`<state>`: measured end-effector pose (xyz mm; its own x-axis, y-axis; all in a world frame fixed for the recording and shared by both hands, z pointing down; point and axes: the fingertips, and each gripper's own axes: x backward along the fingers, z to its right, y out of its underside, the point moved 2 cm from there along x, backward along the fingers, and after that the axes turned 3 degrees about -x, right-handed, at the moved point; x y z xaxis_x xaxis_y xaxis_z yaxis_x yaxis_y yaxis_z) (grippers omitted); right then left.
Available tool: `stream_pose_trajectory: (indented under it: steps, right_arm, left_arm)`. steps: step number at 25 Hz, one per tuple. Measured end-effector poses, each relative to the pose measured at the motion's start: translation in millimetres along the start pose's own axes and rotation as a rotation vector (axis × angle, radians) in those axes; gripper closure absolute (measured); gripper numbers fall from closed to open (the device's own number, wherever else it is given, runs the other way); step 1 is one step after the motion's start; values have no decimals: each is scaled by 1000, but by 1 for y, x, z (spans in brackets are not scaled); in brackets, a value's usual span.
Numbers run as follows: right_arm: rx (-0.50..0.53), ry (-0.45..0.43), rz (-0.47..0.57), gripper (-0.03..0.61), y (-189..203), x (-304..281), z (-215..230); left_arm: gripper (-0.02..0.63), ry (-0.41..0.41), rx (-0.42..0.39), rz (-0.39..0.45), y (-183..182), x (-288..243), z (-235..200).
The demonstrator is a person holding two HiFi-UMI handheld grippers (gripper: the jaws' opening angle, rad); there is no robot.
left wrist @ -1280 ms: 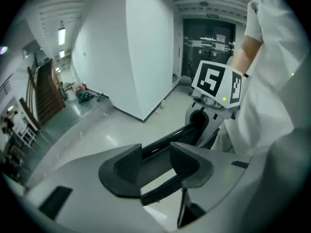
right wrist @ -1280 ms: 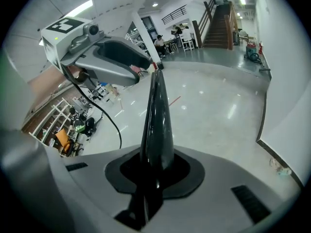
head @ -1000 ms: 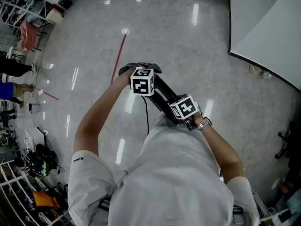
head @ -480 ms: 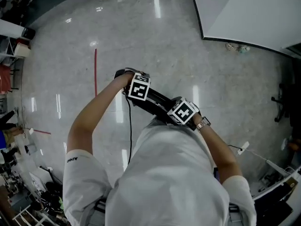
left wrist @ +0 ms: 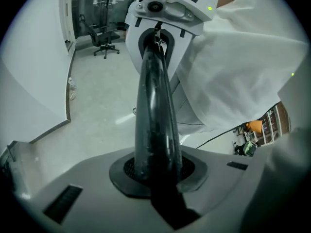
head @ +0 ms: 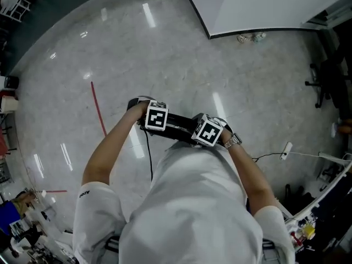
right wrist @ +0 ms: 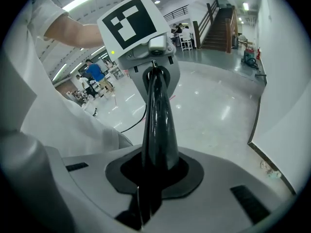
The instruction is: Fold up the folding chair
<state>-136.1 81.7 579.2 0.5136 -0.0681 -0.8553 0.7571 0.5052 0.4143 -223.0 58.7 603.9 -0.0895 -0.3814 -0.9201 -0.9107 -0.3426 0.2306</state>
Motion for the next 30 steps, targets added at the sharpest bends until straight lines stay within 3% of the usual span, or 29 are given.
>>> stream_pose_trajectory:
  steps: [4, 9, 20, 27, 30]
  right_arm:
    - [1, -4, 2, 518, 12, 5, 3]
    - [-2, -1, 17, 520, 15, 12, 20]
    - [-145, -19, 106, 518, 75, 50, 54]
    - [-40, -31, 135, 520, 116, 84, 87]
    - [-56, -44, 139, 520, 137, 97, 100]
  left_arm:
    - [528, 22, 68, -12, -10, -6, -8]
    - [526, 37, 91, -26, -19, -1, -27]
    - [526, 30, 28, -108, -91, -1, -71]
    - [534, 13, 91, -146, -139, 1, -93]
    - [537, 6, 86, -163, -161, -2, -106]
